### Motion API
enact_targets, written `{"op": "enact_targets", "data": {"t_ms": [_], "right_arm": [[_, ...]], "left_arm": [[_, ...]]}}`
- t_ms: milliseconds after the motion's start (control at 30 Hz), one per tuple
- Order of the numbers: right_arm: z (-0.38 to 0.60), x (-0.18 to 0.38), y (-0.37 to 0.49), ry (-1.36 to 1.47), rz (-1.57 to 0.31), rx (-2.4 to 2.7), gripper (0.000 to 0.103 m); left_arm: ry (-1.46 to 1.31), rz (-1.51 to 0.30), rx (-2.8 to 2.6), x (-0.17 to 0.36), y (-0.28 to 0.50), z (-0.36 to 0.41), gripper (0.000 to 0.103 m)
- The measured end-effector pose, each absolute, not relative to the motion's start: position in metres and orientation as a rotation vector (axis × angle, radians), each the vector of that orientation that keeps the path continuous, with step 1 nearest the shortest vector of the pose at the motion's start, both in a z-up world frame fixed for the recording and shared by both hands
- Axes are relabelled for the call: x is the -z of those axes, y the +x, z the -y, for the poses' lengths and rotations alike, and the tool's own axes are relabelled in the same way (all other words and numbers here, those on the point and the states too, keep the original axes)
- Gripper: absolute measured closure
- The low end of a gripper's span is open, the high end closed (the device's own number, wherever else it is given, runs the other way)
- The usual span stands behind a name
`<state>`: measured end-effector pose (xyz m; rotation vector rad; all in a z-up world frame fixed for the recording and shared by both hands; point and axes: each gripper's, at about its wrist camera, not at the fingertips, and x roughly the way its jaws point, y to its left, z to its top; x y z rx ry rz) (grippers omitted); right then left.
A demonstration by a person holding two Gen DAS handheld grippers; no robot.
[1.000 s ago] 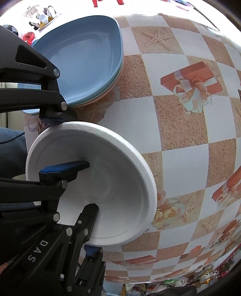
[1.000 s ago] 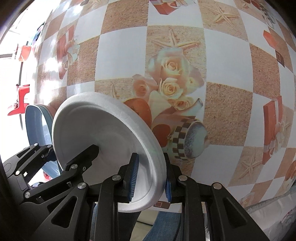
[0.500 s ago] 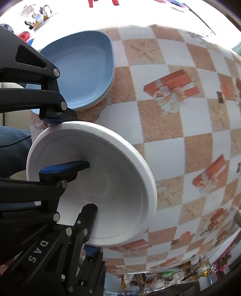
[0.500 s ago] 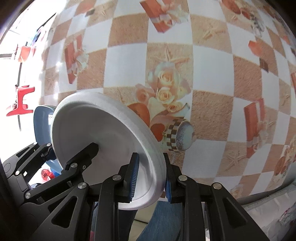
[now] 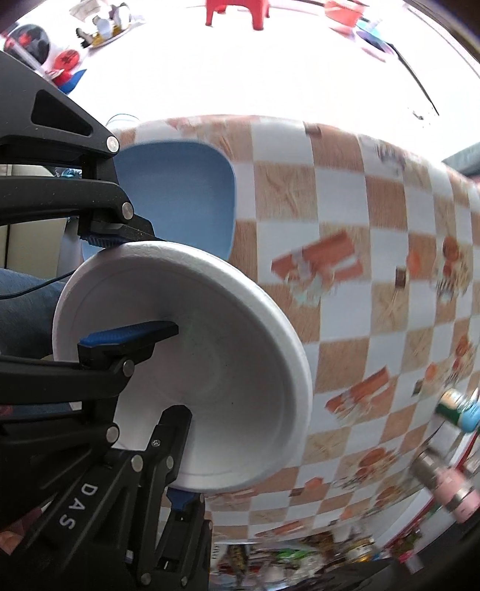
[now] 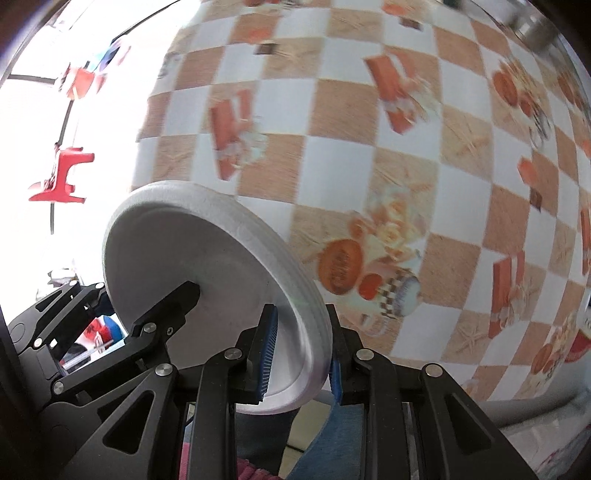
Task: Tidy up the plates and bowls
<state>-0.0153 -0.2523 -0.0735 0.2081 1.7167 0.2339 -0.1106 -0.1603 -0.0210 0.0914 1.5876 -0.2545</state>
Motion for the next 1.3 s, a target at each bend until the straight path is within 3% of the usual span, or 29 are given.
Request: {"op": "enact_targets", "data": {"t_ms": [667, 1300], "right_arm": [[0.145, 0.044, 0.008, -0.008, -1.696, -0.465, 0.076], [0.108, 0.051, 0.001, -0.104, -1.717, -0.537, 0.076]], "left_arm": [[-0.077, -1.565, 0.026, 0.000, -0.123, 0.062, 0.066], [-0.120, -1.596, -0.028, 0.010, -0.138, 0.033, 0.065]]}}
